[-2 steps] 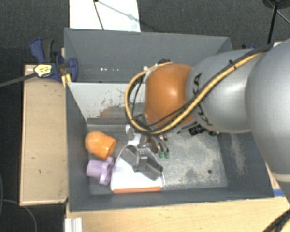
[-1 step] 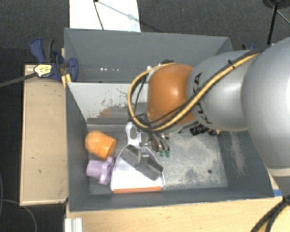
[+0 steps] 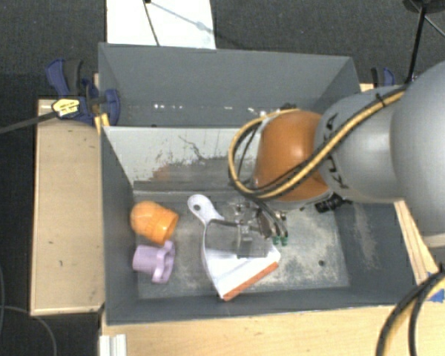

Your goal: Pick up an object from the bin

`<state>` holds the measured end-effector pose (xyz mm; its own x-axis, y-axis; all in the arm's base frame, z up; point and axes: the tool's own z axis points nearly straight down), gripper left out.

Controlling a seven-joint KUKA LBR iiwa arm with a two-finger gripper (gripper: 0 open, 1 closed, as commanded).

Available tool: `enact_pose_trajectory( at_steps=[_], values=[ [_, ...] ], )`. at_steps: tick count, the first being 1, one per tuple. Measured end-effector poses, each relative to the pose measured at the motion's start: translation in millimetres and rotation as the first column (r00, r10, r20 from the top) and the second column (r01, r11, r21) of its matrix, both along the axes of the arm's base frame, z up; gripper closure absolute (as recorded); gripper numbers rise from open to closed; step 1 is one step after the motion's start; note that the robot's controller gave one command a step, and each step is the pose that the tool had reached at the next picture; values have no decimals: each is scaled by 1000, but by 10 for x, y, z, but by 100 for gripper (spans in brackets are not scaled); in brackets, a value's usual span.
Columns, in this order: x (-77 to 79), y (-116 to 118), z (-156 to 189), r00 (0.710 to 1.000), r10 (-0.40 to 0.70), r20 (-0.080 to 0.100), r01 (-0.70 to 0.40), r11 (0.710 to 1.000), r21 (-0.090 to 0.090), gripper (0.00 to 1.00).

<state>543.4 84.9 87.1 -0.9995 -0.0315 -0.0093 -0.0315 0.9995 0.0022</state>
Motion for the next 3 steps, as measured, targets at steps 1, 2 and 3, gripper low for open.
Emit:
enact_pose_trajectory(
  at_steps=[1,2,3],
  values=[
    [2,-1,3,1000,0,1,0,1000,0,100],
    [-60,-23,411,1000,13,-12,-13,1000,-3,100],
    [4,50,641,999,37,5,-37,999,-1,100]
  ],
)
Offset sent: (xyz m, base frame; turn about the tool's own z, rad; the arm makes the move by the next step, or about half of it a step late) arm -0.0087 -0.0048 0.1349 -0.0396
